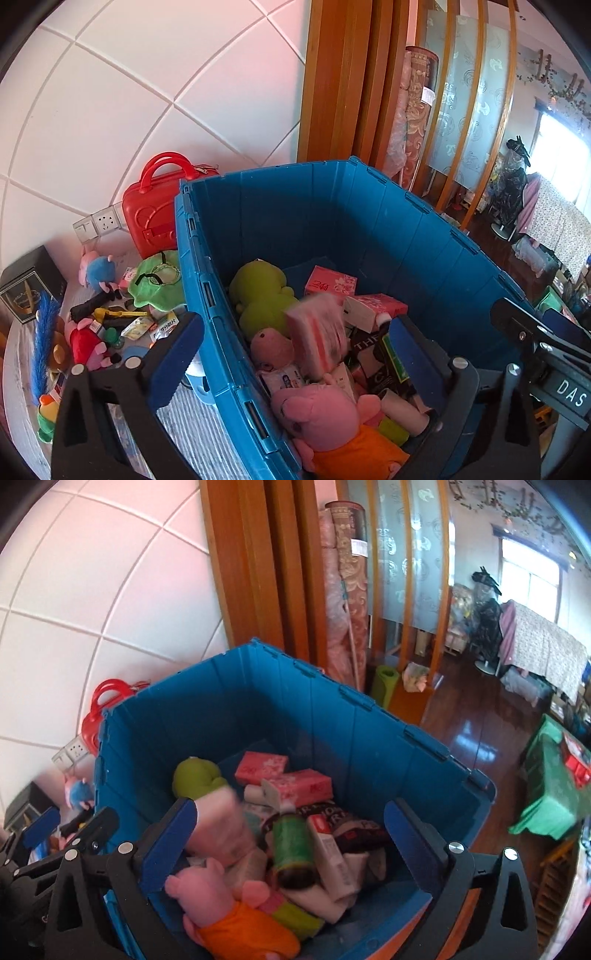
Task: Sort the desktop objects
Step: 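Open both tools to drop the tissue pack and bottle into the crate, then move both tools away from the crate back over the pile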
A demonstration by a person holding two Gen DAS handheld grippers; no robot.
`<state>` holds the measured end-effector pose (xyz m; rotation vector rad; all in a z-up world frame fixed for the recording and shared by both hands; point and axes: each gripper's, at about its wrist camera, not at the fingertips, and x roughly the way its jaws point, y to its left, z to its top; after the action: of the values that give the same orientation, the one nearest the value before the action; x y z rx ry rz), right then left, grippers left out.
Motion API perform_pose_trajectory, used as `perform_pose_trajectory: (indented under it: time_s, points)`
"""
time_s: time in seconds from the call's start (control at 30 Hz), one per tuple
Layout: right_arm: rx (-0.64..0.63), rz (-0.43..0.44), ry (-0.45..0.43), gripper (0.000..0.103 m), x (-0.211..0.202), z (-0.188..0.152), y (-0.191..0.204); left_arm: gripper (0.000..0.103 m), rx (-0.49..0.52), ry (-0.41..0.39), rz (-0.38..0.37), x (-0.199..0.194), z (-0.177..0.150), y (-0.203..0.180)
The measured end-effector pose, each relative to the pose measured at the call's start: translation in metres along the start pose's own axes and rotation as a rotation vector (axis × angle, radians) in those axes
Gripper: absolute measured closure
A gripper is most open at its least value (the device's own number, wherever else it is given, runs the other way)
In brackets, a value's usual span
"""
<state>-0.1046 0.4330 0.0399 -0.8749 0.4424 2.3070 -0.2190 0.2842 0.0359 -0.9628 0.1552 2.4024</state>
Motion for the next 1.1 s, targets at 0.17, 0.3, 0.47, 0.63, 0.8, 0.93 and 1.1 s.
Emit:
perform_pose_trajectory:
  time_s: [0.17,0.3,0.47,0.63,0.8,0.93,1.1]
  points:
    - [-0.013,0.012,-0.004,0.000,0.003,0.001,0.003,0.001,-0.014,0.001,0.000,0.001,-0.002,0.009]
    - [-0.028,0.027,-0.011,0.000,0.002,0.002,0.016,0.001,-0.039,-0.005,0.008,-0.002,-0.002,0.024]
    - [-0.082,0.056,-0.041,0.000,-0.009,0.002,0.045,0.001,-0.077,-0.031,0.030,-0.016,-0.005,0.056]
    - [-0.161,0.115,-0.074,0.000,-0.022,-0.004,0.095,0.001,-0.141,-0.048,0.077,-0.028,-0.016,0.105]
    - [-0.258,0.189,-0.080,0.000,-0.031,-0.023,0.157,0.001,-0.220,-0.044,0.155,-0.038,-0.040,0.170]
    - [-0.320,0.268,-0.049,0.000,-0.030,-0.048,0.206,0.001,-0.290,-0.019,0.224,-0.041,-0.067,0.224]
    - [-0.391,0.336,0.028,0.000,-0.008,-0.090,0.262,0.001,-0.379,0.025,0.318,-0.048,-0.115,0.295]
